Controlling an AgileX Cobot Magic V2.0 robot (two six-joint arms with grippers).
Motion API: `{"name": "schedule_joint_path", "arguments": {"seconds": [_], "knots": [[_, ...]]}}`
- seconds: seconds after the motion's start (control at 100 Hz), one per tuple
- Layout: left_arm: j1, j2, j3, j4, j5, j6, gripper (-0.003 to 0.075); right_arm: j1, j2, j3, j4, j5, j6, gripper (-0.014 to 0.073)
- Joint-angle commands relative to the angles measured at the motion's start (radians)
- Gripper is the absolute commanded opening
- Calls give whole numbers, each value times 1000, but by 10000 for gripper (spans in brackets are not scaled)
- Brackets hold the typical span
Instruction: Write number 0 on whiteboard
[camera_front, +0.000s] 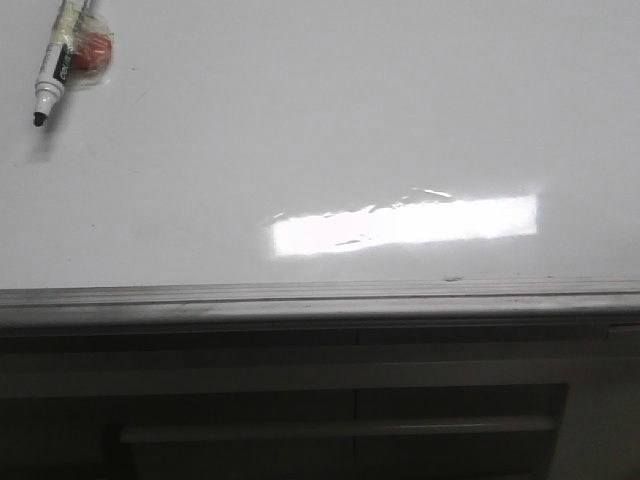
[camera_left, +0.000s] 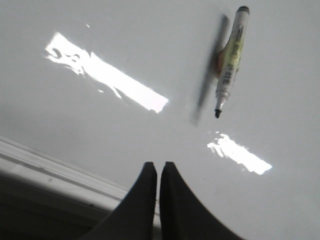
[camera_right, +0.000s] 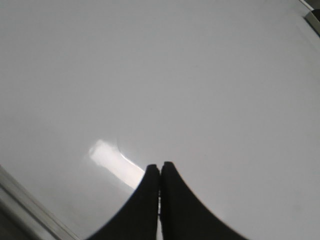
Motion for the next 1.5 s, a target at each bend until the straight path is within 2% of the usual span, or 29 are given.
{"name": "schedule_joint_path", "arguments": {"seconds": [0.0,0.08,0.15,0.27,0.33,0.41,0.46,0.52,0.59,0.7,0.77,0.83,0.95,1.06,1.2,1.49], "knots": [[-1,-29,33,-136,-50,-10,-20,-5,-17,11,213,-67,122,-57],[-1,-29,33,-138,-65,-10,-20,-5,-15,11,508,-56,182,-57],[-1,-29,31,-143,-67,-10,-20,-5,-13,7,694,-76,183,-57],[-1,-29,15,-143,-67,16,-20,-5,-13,-29,854,-112,203,-58],[-1,-27,-4,-133,-63,63,-20,-5,-13,-80,854,-53,203,-57],[-1,-11,-56,-102,-45,151,-19,-5,-6,-168,848,136,203,-57],[-1,15,-103,-27,-17,198,-17,-5,8,-236,844,244,195,-46],[-1,60,-176,73,48,252,5,-5,30,-299,841,346,142,12],[-1,139,-267,187,138,322,93,-5,60,-366,841,429,82,134],[-1,293,-399,283,233,414,314,-5,113,-436,841,484,78,356],[-1,394,-478,297,253,452,403,-5,145,-466,841,511,78,428],[-1,485,-542,298,246,451,400,-5,165,-480,841,516,78,433],[-38,649,-651,297,247,448,347,-5,191,-483,841,502,78,433],[-89,797,-731,299,247,441,347,-5,207,-483,841,510,78,433],[-124,960,-805,318,241,358,347,-5,211,-483,841,510,78,433],[-128,1146,-900,315,214,338,347,-5,211,-483,841,516,78,433]]}}
